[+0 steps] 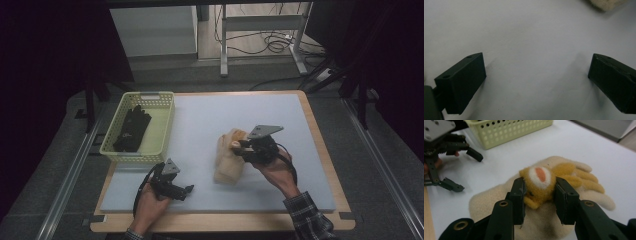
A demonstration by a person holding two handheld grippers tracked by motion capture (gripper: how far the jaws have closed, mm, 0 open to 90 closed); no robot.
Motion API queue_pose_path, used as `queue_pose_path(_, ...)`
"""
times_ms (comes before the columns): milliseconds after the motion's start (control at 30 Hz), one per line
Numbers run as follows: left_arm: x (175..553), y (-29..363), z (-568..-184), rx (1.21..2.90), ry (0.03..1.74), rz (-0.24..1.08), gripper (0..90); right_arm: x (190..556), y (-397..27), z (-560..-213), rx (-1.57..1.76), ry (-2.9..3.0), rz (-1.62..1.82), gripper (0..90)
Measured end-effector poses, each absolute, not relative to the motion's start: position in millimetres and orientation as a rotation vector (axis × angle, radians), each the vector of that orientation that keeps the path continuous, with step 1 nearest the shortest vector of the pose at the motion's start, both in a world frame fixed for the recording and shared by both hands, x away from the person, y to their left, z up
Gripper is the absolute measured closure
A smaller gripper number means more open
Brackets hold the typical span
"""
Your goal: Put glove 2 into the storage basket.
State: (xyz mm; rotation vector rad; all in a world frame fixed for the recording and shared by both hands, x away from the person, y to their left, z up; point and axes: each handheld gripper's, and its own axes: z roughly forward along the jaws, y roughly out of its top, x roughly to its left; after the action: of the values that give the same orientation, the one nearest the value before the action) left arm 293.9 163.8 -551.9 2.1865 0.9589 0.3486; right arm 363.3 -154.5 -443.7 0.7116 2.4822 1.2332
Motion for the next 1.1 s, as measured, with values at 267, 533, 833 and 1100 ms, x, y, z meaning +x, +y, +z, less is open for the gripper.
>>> queue_pose_path(267,294,164,-552,2.187,0.959,0.346,1.8,378,-123,-488,0.699,2.618,1.138,58.8)
queue_pose_path(533,294,164,-552,2.187,0.959,0.346,1.8,377,-124,-502,0.756,2.608,1.105,36.1)
queue_pose_path(833,294,164,-552,2.188,0.959,0.346,1.8,372,-164,-477,0.868,2.49,1.177,46.0)
queue_pose_path(1100,294,164,-552,2.188,0.959,0.345,1.7,352,-188,-497,0.92,2.502,1.142,77.2)
